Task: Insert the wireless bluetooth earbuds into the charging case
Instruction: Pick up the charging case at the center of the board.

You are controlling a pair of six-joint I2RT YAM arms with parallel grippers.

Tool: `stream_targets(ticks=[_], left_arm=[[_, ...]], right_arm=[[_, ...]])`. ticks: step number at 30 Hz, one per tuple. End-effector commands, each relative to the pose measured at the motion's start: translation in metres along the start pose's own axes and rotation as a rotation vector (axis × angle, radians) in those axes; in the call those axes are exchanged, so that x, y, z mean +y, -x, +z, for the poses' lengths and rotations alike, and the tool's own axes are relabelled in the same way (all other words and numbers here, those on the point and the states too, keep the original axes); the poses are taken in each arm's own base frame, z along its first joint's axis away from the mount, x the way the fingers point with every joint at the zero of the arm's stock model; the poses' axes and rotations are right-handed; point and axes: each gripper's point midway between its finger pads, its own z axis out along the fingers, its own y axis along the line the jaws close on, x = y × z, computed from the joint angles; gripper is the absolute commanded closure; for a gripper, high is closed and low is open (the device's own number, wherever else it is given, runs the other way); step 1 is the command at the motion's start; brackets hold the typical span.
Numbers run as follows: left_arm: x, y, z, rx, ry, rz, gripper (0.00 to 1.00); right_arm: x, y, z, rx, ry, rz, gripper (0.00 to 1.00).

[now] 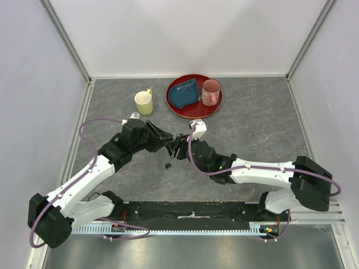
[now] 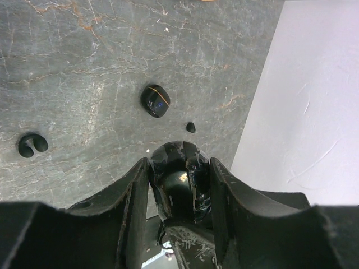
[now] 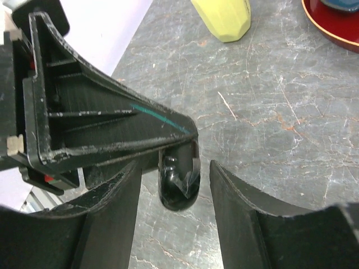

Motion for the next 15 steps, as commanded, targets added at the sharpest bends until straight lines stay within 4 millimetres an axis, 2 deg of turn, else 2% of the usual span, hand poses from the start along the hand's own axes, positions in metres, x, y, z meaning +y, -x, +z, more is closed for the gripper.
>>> stream_targets(ticks=[1, 7, 15], left_arm=[[-0.018, -0.002, -0.002, 0.012, -0.062, -0.033, 0.98], [-0.02, -0.002, -0.002, 0.013, -0.071, -0.034, 0.98], [-0.019, -0.001, -0.001, 0.011, -0.068, -0.041, 0.98]], right_arm=[[0.016, 0.026, 0.003, -0.071, 0.062, 0.064, 0.43], [0.013, 0.018, 0.008, -0.029, 0.068, 0.09, 0.48], [0.011, 0.014, 0.005, -0.006, 0.067, 0.092, 0.47]])
